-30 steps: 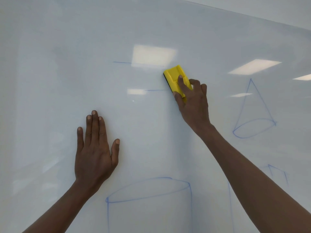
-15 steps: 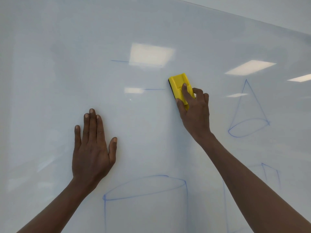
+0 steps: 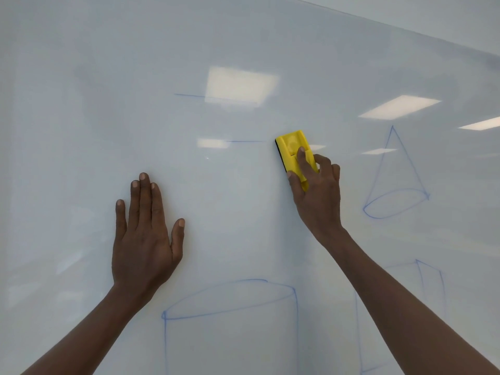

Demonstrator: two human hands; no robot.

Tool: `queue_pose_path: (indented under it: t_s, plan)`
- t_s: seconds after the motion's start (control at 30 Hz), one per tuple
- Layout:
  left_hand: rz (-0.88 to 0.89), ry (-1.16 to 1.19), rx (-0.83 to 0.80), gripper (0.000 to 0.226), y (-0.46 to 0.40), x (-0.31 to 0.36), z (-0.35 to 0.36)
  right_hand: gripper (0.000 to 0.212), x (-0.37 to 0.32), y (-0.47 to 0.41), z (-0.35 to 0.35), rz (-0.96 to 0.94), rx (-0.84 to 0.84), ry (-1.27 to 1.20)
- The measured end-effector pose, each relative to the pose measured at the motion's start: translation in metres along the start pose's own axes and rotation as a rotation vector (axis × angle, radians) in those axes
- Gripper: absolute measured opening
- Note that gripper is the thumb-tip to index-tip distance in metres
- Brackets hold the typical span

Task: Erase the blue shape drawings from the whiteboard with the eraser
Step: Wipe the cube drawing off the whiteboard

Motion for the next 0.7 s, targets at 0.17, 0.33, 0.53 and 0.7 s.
queue_pose_path:
  t_s: [0.17,0.33,0.53,0.7]
  plan:
    - [0.001,0.001,0.004,0.075,0.000,0.000,0.000,0.048,-0.017,0.033,0.007,-0.119,-0.041,0.018]
    - [-0.007,0.000,0.004,0.075,0.000,-0.001,0.000,0.047,-0.008,0.048,0.004,-0.161,-0.050,0.053]
    - [-0.004,-0.006,0.005,0.075,0.000,0.000,-0.001,0.047,-0.020,0.008,0.001,-0.105,0.003,0.014]
    - [-0.012,-0.008,-0.006,0.076,0.000,-0.001,0.000,0.046,-0.050,-0.006,0.010,-0.164,-0.012,0.021]
Point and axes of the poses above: each hand's wrist, its own y-axis away from the middle knuckle, its own z-axis out of the palm, x = y × z, the point moved 10 cm from there along -y, towards the middle knuckle, and after that the axes turned 5 degrees about -x, right-handed, at the moved point
